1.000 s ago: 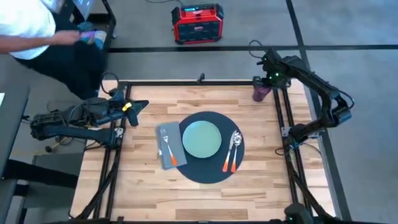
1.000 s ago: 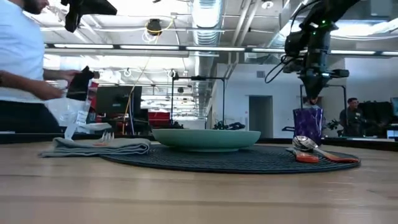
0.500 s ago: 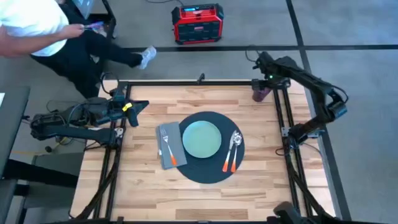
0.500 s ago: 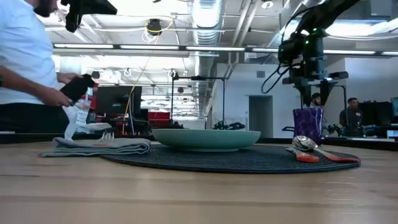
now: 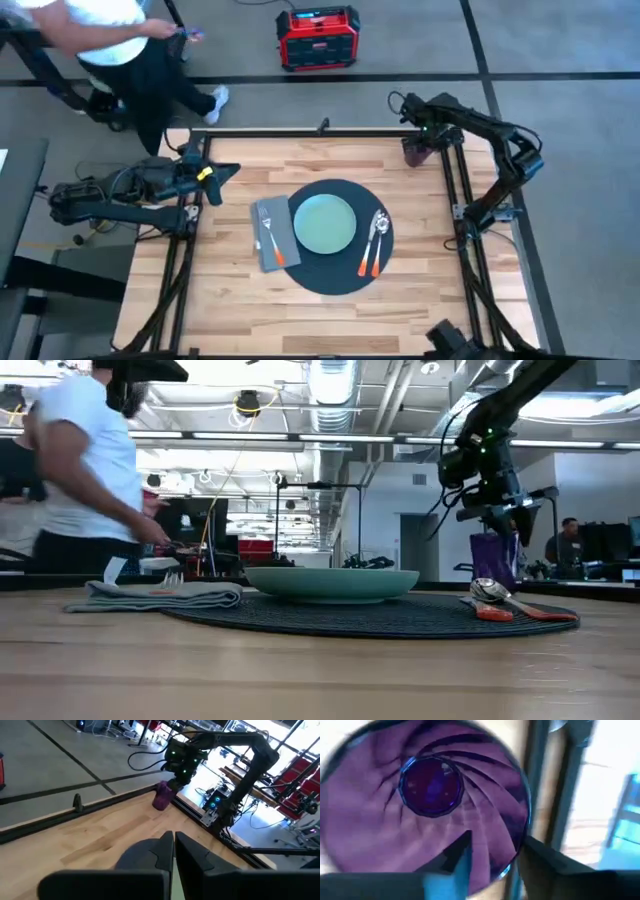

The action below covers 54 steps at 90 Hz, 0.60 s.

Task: Set table place
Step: Move the violet glass to the top right of the blue placemat

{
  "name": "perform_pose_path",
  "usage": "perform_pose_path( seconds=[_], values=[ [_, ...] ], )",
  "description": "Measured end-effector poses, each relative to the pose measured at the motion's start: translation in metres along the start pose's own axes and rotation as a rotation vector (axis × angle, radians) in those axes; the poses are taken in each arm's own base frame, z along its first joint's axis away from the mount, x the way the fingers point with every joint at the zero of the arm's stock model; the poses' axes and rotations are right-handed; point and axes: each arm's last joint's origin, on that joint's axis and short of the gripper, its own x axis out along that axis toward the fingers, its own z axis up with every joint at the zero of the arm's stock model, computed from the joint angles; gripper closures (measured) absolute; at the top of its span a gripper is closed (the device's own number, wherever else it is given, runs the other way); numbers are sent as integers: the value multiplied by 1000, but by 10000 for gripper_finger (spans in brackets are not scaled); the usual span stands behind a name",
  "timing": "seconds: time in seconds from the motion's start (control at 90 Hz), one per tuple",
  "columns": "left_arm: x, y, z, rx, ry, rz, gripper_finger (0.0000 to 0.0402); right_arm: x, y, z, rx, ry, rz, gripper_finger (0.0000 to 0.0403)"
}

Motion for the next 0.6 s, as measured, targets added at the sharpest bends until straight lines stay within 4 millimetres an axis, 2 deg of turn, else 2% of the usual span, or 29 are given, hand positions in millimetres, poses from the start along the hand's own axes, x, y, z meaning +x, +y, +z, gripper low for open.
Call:
perform_pose_path(
  seconds=[0.089, 0.144, 0.367, 0.6],
  values=[
    [0, 0, 0, 15, 3, 1, 402, 1, 0, 0, -4, 16, 25, 369],
    [0, 0, 0, 17, 3, 2, 401, 0, 1, -1, -19, 14, 51, 389],
    [0, 0, 0, 18, 5, 3, 401, -2, 12, -8, -51, 32, 84, 388],
    [0, 0, 0, 17, 2, 6, 401, -9, 43, -25, -133, -2, 134, 394]
  ],
)
